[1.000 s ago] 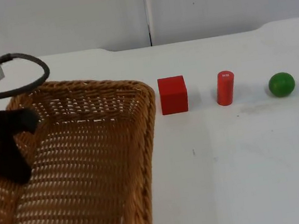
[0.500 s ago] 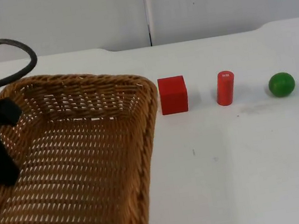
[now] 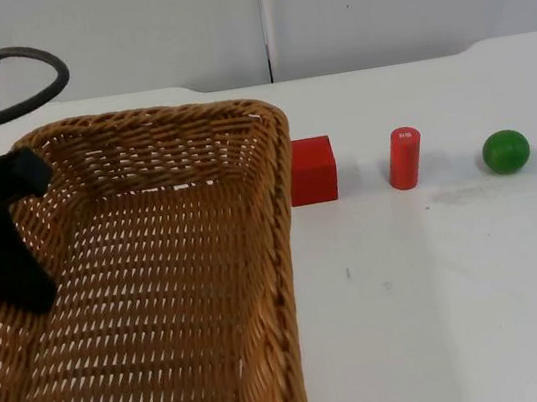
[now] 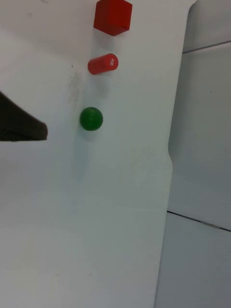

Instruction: Pick up the basket with the left hand and place the object to the left of the red cylinder into the basket with the right hand.

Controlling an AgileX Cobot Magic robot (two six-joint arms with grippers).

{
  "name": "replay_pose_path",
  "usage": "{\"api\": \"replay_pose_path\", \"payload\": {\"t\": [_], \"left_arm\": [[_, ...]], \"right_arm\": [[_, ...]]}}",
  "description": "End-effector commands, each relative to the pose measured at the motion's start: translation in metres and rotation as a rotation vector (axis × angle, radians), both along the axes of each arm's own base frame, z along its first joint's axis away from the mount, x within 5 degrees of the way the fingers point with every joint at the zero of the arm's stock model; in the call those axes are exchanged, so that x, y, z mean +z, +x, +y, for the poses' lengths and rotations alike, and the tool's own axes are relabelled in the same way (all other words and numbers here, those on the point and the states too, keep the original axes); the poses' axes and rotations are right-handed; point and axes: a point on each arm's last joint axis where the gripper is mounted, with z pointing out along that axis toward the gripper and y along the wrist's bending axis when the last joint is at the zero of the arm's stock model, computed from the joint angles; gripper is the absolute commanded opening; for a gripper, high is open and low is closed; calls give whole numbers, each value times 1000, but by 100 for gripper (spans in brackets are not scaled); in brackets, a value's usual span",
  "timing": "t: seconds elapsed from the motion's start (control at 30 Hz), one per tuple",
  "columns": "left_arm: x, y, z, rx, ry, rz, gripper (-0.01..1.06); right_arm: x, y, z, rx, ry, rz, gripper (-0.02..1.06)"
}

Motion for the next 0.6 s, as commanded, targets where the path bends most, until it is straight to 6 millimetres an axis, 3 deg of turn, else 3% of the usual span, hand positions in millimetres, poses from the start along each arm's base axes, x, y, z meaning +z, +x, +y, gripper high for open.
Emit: {"api": "replay_pose_path", "payload": {"t": [0.0, 0.27, 0.47, 0.57], "left_arm": [[5, 1, -2, 45, -28, -14, 0], [5, 2, -1, 61, -27, -23, 0], [6, 2, -2, 71, -42, -22, 0], [5, 3, -3, 75, -47, -20, 0]], "right_arm": [[3, 1, 0, 1, -9, -23, 105], [1, 5, 0, 2, -9, -10, 105], [-7, 25, 3, 8, 2, 62, 105], [-14, 43, 6, 13, 10, 97, 105]]}}
